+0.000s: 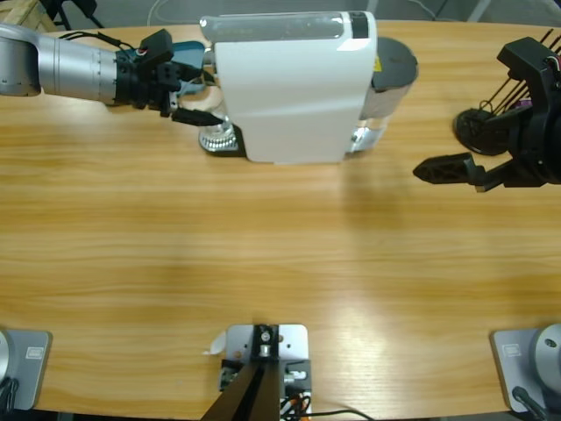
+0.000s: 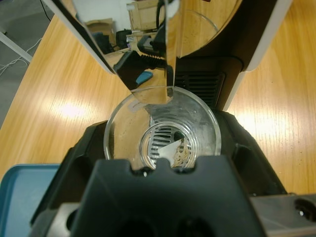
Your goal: Pour coffee
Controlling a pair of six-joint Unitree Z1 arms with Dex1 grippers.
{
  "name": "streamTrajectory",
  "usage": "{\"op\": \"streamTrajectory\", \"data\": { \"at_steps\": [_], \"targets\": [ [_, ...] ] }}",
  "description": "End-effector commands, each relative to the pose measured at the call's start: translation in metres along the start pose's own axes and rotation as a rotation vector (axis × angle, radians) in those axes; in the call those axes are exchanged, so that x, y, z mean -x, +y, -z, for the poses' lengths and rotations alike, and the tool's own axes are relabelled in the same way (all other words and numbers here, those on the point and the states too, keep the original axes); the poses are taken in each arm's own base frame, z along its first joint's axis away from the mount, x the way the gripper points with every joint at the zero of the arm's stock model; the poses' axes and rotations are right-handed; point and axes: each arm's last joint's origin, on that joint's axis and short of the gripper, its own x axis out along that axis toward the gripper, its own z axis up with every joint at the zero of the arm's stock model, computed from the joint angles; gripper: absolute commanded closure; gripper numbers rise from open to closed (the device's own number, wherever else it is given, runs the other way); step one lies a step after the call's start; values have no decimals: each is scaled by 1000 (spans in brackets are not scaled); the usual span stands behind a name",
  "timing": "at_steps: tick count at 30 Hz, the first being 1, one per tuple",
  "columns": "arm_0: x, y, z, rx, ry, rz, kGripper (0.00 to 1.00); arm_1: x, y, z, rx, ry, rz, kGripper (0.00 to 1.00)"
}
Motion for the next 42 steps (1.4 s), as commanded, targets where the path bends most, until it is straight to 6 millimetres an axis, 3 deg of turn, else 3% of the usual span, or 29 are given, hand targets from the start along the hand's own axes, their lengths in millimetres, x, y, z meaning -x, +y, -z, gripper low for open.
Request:
{"op": "streamTrajectory", "data": {
  "at_steps": [1,36,37,38,39,42],
  "targets": [
    [-16,-4,13,56,35,43,1000,-13,-3,5,12,42,38,0],
    [-16,-12,10,77,21,73,1000,-21,-2,8,9,55,38,0],
    [-17,-12,10,80,24,70,927,-21,-2,8,9,55,38,0],
    [-17,-11,11,93,38,59,280,-21,-2,8,9,53,38,0],
    [-17,-11,12,106,46,52,165,-21,-2,7,8,53,37,0],
    [-14,-14,13,117,36,66,12,-21,-2,8,8,54,36,0]
  ]
}}
